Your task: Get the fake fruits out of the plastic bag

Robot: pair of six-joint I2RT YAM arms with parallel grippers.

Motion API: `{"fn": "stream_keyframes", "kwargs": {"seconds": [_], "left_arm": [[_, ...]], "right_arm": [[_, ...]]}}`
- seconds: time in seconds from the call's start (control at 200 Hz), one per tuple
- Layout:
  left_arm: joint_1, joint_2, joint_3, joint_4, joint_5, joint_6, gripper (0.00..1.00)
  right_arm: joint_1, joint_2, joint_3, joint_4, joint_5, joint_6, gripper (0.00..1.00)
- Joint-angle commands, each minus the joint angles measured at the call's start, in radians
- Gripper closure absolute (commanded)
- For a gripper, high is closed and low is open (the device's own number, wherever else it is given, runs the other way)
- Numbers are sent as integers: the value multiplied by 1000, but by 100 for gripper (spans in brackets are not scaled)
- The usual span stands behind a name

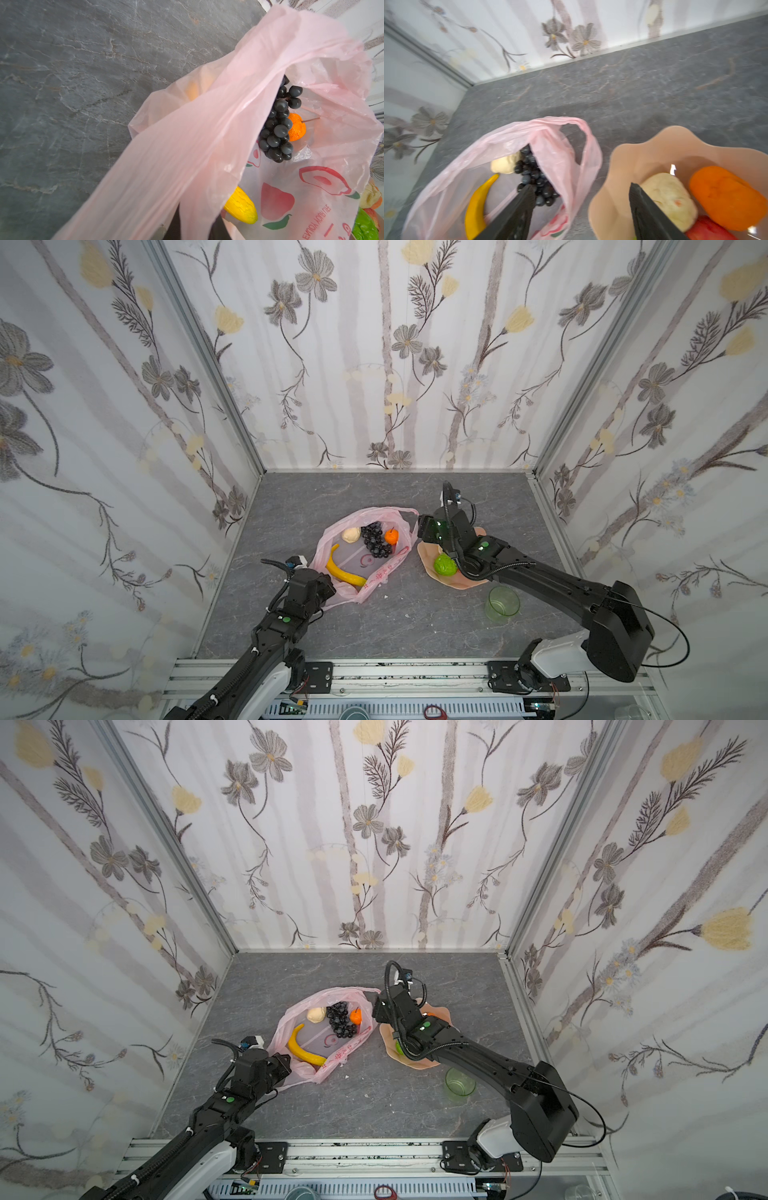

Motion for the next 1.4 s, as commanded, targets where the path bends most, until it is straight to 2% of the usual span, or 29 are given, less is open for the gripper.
{"fn": "stream_keyframes", "kwargs": {"seconds": [0.0, 0.36, 0.46, 0.615, 0.874, 1.234, 1.394], "left_arm": [[0, 2, 8, 11, -13, -3, 84], [-2, 1, 9, 11, 3, 0, 86], [-4, -6, 12, 9, 43, -3, 88], [-22, -33, 21, -12, 103, -28, 94], [-78, -90, 89, -141, 64, -46, 96], [-105, -267, 58, -179, -3, -80, 100], [-107, -298, 55, -186, -27, -73, 100]], "right_arm": [[59, 63, 68, -46, -78, 3, 27], [134, 291, 276, -83, -219, 41, 27], [137, 394, 382, -148, -316, 43, 28], [145, 517, 510, -202, -364, 37, 28], [118, 730, 769, -290, -465, 43, 28], [88, 837, 852, -274, -514, 63, 30], [74, 867, 876, -272, -526, 67, 30]]}}
